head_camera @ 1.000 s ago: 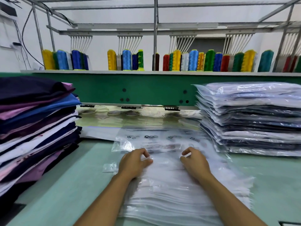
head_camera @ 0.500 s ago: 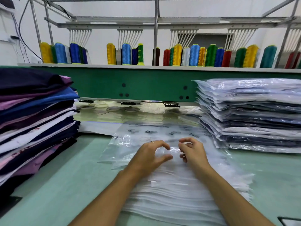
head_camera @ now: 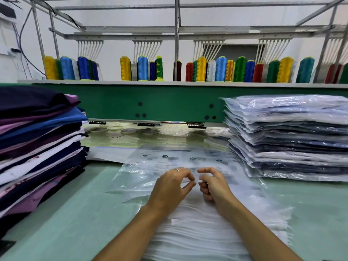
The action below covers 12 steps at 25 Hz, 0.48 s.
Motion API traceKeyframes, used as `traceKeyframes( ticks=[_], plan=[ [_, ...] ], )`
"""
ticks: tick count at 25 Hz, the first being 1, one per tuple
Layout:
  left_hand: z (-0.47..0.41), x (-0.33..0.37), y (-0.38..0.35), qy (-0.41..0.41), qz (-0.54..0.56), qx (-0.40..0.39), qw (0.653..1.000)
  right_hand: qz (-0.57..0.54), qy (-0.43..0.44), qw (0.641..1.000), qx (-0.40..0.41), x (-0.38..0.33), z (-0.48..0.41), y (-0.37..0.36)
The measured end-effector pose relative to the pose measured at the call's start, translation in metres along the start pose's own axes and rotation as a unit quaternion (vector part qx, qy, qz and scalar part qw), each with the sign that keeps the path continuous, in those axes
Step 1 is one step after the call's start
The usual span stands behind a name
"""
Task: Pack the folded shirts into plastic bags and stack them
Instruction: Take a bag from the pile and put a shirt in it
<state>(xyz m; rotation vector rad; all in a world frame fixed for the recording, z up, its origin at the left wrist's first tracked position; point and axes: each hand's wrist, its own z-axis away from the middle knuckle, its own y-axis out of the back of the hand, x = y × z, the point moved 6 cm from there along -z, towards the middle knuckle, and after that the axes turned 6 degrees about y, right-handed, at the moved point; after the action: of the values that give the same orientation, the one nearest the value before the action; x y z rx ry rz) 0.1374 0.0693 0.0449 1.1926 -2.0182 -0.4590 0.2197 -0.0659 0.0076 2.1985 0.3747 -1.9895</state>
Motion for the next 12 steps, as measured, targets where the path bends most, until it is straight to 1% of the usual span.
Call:
traceKeyframes(
  ticks=[3, 6, 9, 12],
  plan=[
    [-0.001, 0.009, 0.0, -0.02, -0.015, 0.01, 1.0, 0.008, -0.006, 1.0, -0.024, 0.001, 0.0, -0.008],
    [-0.001, 0.01, 0.0, -0.022, -0.025, 0.007, 0.999, -0.012, -0.014, 0.999, -0.036, 0.002, 0.001, -0.013],
    [0.0, 0.007, 0.0, -0.019, -0.038, 0.007, 0.999, -0.03, -0.011, 0.999, -0.025, -0.001, 0.001, -0.011],
    [-0.002, -0.001, 0.005, 0.009, -0.041, 0.011, 0.999, -0.043, 0.005, 0.999, 0.007, -0.005, -0.001, -0.004]
  ],
)
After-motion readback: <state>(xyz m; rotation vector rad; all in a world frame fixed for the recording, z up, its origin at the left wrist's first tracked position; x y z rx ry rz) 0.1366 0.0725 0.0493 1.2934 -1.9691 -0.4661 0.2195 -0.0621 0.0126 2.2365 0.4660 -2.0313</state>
